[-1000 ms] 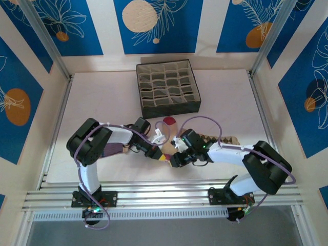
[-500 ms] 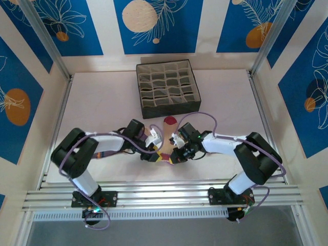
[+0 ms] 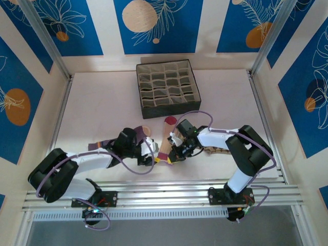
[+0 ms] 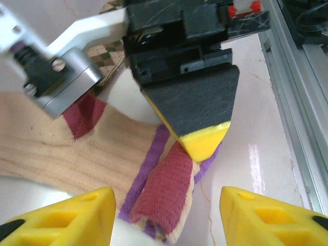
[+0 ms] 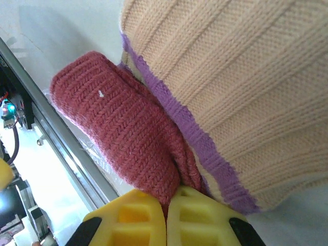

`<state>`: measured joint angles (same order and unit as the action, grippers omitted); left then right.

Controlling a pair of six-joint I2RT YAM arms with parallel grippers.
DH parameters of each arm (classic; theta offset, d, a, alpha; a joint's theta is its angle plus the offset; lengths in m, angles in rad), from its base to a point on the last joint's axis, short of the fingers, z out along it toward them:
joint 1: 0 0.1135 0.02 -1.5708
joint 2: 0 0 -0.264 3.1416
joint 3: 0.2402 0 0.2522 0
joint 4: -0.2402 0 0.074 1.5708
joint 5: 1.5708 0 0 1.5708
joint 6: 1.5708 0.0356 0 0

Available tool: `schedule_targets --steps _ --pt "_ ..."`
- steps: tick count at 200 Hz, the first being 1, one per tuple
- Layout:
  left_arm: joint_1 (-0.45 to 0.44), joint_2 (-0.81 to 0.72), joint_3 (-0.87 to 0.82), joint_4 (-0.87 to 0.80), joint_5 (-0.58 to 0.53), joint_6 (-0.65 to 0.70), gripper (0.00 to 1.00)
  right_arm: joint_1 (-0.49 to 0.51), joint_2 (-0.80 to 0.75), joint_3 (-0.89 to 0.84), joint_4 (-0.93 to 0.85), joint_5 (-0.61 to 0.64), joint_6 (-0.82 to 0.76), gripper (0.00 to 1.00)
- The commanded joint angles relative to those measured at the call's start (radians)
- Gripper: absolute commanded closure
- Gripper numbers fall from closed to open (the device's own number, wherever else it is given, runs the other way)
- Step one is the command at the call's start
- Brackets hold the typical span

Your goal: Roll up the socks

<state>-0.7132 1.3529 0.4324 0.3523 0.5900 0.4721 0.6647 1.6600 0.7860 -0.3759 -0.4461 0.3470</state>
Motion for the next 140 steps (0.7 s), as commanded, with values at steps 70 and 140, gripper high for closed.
schedule_targets --steps 70,140 --pt "-0.083 0.118 0.068 -0.035 -0.093 0.154 0.38 -0.015 0.044 0.019 -0.081 -0.04 -0.028 1.0" --pt "-0.112 0.122 0.028 0.033 -0.179 0.182 0.45 -0.027 0.059 0.029 -0.111 -0.092 -0.034 1.0"
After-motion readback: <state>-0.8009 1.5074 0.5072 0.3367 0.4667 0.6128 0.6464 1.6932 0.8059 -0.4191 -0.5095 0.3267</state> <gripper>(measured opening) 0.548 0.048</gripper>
